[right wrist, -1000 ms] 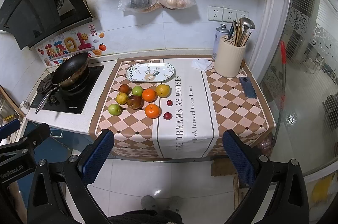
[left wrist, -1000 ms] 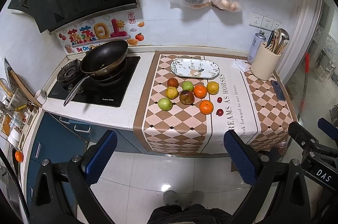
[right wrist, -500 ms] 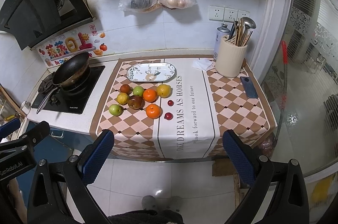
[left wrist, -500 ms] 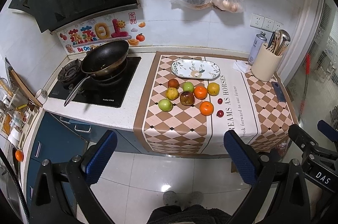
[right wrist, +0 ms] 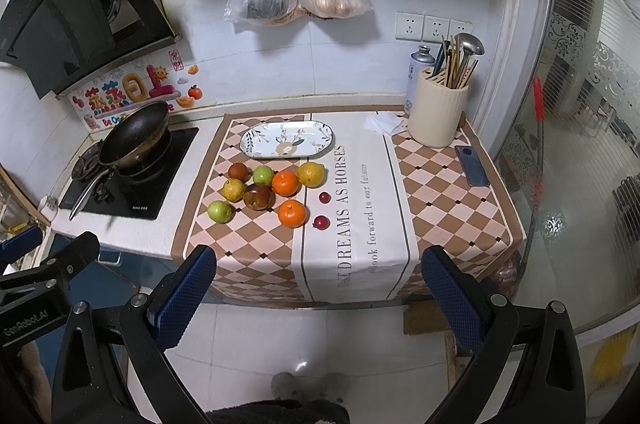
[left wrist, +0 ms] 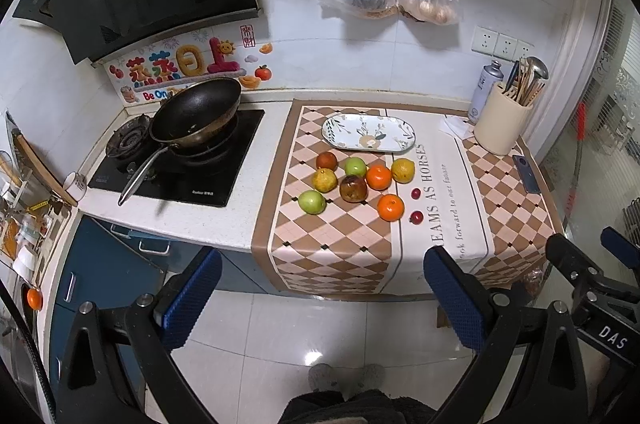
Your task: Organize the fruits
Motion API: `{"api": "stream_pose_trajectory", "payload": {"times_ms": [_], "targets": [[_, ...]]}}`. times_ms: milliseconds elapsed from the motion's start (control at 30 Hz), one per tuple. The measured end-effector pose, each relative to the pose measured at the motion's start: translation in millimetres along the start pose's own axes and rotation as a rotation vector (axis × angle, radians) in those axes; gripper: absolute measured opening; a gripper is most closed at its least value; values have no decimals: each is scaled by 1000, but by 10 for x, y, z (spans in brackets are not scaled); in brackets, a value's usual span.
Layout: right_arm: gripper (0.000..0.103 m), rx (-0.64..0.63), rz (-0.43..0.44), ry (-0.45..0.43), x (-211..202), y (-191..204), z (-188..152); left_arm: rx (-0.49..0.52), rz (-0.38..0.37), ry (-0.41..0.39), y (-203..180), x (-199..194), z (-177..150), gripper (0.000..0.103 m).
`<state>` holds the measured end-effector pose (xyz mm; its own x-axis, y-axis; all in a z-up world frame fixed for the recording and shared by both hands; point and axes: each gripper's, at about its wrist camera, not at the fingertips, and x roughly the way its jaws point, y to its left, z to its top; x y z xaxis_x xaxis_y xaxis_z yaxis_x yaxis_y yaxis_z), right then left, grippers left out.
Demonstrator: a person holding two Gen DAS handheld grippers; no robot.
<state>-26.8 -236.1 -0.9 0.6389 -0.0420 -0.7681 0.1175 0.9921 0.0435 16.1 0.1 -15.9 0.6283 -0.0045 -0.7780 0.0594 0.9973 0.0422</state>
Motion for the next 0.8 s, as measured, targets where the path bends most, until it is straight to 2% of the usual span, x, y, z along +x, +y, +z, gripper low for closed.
{"api": "stream_pose_trajectory", "payload": {"times_ms": [67, 233, 333, 433, 567, 800], "targets": [[103, 15, 3, -11, 20, 32, 37, 2, 2, -31, 34, 12, 44, 103], [103, 58, 25, -85, 91, 204, 165, 4, 72, -146, 258, 112, 233, 103], [103, 73, 17, -107, 239, 326, 263, 8, 102, -171, 419, 276, 369, 103], [103, 112, 42, -98, 486, 378, 385, 14, 114, -148, 549, 541, 528, 103], [103, 139, 48, -44, 984, 427, 612, 24, 125, -71, 640, 1024, 764, 103], [103, 145, 82, 105, 2168, 402, 972, -9, 83, 130, 689, 2197, 1216, 103]]}}
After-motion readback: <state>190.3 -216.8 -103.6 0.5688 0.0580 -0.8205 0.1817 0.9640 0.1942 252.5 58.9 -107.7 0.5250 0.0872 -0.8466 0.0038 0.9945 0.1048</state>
